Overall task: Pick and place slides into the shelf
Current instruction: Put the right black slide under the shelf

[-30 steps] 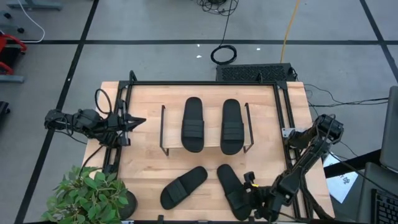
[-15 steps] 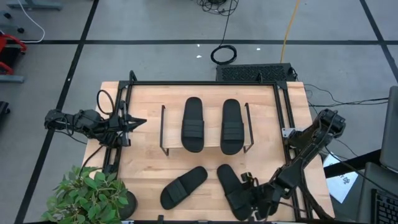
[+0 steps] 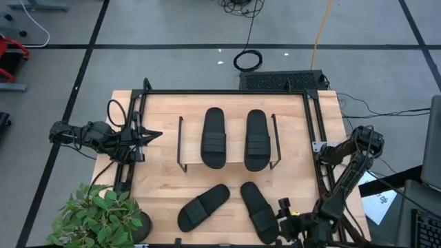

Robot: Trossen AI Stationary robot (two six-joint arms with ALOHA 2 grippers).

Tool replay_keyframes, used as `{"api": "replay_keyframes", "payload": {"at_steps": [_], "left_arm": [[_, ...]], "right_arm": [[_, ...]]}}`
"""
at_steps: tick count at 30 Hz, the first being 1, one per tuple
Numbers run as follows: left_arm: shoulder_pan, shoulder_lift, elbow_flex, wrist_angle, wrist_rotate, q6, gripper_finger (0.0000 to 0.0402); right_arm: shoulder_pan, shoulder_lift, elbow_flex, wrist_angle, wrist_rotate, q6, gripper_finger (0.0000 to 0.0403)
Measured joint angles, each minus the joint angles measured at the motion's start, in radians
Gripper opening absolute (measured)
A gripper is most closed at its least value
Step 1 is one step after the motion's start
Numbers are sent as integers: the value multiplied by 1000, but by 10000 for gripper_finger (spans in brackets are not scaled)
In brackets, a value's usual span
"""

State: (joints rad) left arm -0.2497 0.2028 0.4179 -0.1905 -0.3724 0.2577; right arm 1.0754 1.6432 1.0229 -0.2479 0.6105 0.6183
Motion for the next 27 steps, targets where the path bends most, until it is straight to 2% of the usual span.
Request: {"api": "replay_keyframes", "payload": {"at_steps": [7,10,16,19,27], "left_arm": [[0,0,0,0,-41,-6,3],[0,0,0,0,-43,-8,1],[0,0,0,-1,-49,-18,2],[0,0,0,-1,-49,-33,3],[0,0,0,-19,-49,-52,3]], "right_arm": [[35,133,69,-45,97,2,191],[42,204,159,-150,150,-7,178],[47,345,323,-383,179,46,163],[46,385,359,-419,186,87,163],[42,415,367,-453,360,55,162]]}}
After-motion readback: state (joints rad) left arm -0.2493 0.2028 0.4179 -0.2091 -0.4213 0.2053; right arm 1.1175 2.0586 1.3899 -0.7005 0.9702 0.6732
